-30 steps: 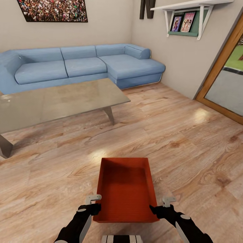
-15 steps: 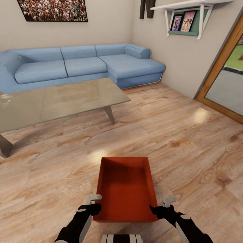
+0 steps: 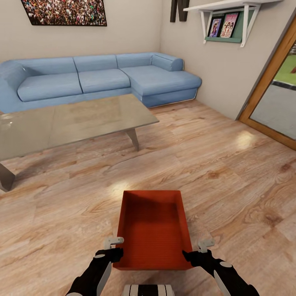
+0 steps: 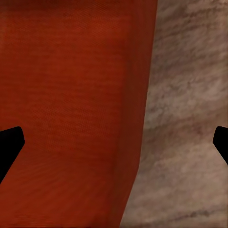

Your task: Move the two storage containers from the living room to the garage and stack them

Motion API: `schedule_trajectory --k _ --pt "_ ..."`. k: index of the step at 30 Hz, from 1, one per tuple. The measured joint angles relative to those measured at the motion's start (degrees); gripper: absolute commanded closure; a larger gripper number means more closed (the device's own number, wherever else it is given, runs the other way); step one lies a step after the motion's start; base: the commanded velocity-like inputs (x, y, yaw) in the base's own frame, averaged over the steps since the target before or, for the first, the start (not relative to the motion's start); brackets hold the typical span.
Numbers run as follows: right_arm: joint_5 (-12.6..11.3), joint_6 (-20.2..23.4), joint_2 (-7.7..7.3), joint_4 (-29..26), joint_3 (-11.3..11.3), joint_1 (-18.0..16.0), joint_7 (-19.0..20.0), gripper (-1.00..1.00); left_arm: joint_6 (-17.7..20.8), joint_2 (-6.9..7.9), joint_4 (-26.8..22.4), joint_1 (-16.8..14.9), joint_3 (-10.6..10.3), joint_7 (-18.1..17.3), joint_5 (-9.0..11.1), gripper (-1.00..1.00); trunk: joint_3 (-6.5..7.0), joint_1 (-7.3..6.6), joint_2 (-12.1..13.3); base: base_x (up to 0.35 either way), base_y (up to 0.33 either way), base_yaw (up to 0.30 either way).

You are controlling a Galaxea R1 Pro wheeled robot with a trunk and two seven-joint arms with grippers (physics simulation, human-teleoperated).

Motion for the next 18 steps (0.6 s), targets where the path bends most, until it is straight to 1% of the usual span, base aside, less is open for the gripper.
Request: schedule_trajectory --k 3,18 --pt "0.00 0.00 0.00 0.02 0.00 0.00 0.00 -1.00 0.00 0.00 0.00 0.00 0.00 0.00 -0.01 -1.00 -0.54 0.66 -1.20 0.000 0.000 0.000" --pt "0.00 0.00 0.00 0.01 0.06 0.00 0.04 -1.00 0.00 0.00 0.00 0.00 0.00 0.09 -0.02 -1.00 -0.54 0.66 -1.22 0.000 0.000 0.000"
